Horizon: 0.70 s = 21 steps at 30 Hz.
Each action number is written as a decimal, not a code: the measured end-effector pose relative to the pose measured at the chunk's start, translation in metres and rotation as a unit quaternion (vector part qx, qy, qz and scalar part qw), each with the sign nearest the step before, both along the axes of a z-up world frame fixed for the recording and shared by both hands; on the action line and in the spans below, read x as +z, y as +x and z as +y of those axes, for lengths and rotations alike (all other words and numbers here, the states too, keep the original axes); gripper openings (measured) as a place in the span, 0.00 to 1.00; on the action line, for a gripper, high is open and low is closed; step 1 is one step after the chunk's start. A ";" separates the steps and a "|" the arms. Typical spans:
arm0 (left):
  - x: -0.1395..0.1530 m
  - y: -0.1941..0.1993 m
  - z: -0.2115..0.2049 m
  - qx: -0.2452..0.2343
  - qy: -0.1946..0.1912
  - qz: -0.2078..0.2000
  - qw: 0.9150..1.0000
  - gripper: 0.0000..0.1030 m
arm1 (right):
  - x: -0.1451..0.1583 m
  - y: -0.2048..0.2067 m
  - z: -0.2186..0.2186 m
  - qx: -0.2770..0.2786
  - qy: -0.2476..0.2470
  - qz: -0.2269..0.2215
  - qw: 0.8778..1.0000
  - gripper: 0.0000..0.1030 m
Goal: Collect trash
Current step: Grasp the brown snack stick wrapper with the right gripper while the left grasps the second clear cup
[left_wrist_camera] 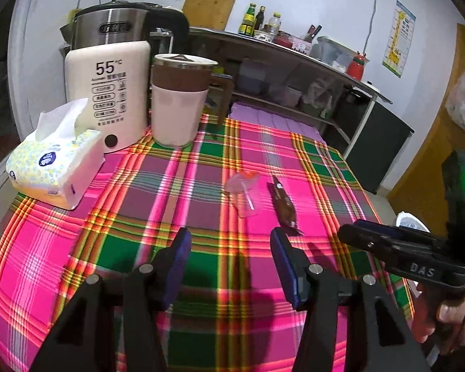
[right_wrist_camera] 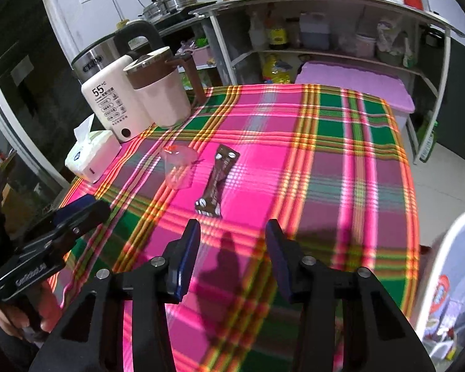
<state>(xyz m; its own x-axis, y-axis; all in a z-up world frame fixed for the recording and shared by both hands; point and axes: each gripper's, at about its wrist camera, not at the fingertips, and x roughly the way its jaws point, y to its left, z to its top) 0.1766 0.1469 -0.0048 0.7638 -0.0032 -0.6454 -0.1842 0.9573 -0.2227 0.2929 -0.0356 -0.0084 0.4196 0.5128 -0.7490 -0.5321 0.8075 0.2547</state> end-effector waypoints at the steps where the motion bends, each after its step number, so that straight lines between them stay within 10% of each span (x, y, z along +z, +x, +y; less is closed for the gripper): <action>1: 0.000 0.001 0.003 0.001 -0.001 0.000 1.000 0.53 | -0.001 0.003 0.004 0.002 0.000 0.000 1.000 0.43; 21: -0.005 0.021 0.025 0.006 -0.021 0.004 1.000 0.53 | -0.035 0.047 0.053 0.023 -0.003 0.025 0.999 0.16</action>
<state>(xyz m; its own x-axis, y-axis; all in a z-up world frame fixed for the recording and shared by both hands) 0.1974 0.1717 -0.0100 0.7590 -0.0204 -0.6508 -0.1977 0.9451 -0.2603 0.3395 0.0178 -0.0438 0.3586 0.5252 -0.7717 -0.5552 0.7846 0.2760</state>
